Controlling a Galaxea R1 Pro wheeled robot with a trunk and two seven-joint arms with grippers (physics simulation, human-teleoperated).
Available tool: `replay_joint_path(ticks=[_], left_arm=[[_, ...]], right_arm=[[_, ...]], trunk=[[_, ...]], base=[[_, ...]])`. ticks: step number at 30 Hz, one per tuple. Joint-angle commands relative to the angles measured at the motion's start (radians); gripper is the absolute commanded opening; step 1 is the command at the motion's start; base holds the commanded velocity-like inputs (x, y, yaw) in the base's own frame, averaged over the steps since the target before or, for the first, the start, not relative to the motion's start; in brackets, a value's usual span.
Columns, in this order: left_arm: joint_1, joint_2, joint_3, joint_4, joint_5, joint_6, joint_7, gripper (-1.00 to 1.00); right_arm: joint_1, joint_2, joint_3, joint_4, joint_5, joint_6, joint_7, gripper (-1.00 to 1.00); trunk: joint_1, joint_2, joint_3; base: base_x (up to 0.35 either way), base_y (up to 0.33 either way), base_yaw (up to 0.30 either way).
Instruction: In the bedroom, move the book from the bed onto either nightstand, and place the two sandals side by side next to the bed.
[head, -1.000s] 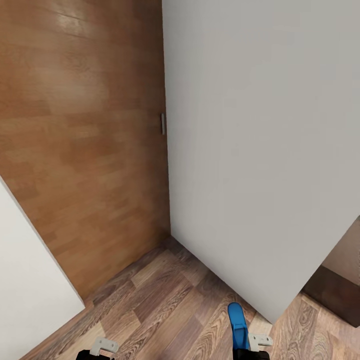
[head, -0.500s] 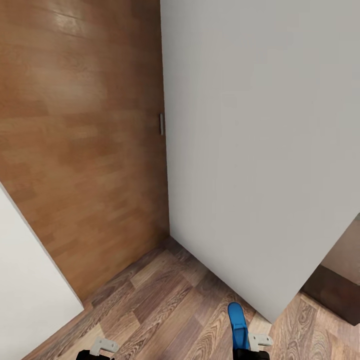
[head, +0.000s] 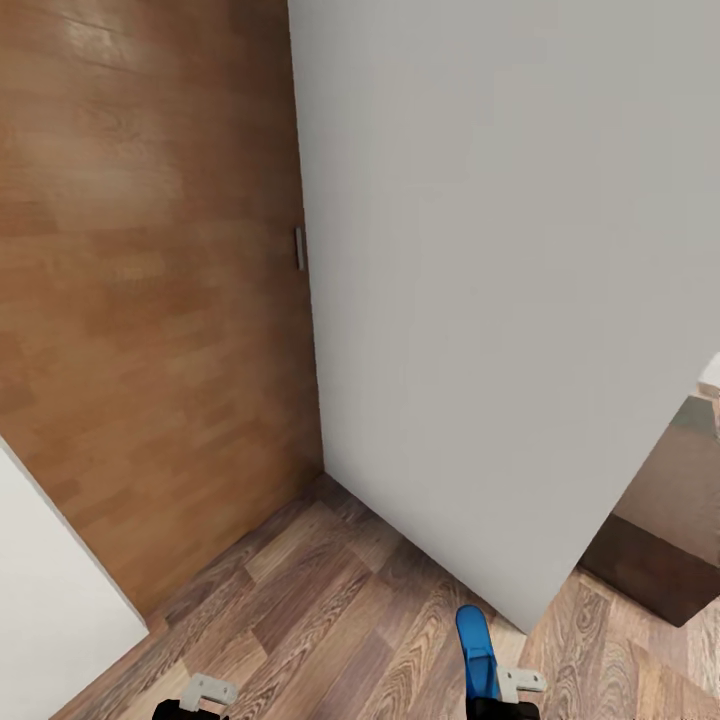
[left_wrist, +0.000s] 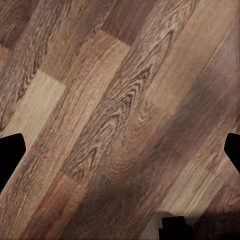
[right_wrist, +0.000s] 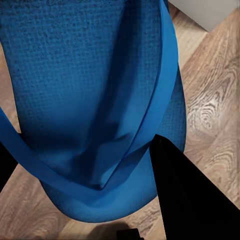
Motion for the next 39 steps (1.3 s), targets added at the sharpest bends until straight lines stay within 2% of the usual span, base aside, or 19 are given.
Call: replay_joint_path(ticks=[1,22,39], left_arm=[[0.0,0.0,-0.003,0.0,-0.008,-0.002,-0.001,1.0],[0.0,-0.004,-0.003,0.0,-0.008,-0.002,0.0,1.0],[0.0,-0.004,-0.003,0.0,-0.007,-0.001,0.0,1.0]], right_arm=[[-0.001,0.001,-0.007,0.0,-0.001,-0.002,-0.002,-1.0],[-0.001,0.0,-0.008,0.001,-0.002,-0.002,-0.002,-1.0],[-0.001,0.002,-0.007,0.0,-0.001,-0.002,-0.002,-1.0]], trunk=[[0.0,0.0,-0.001],[0.0,0.0,-0.001],[0.0,0.0,-0.001]], base=[[0.0,0.0,-0.054],[0.03,0.025,-0.014],[0.007,0.0,-0.195]])
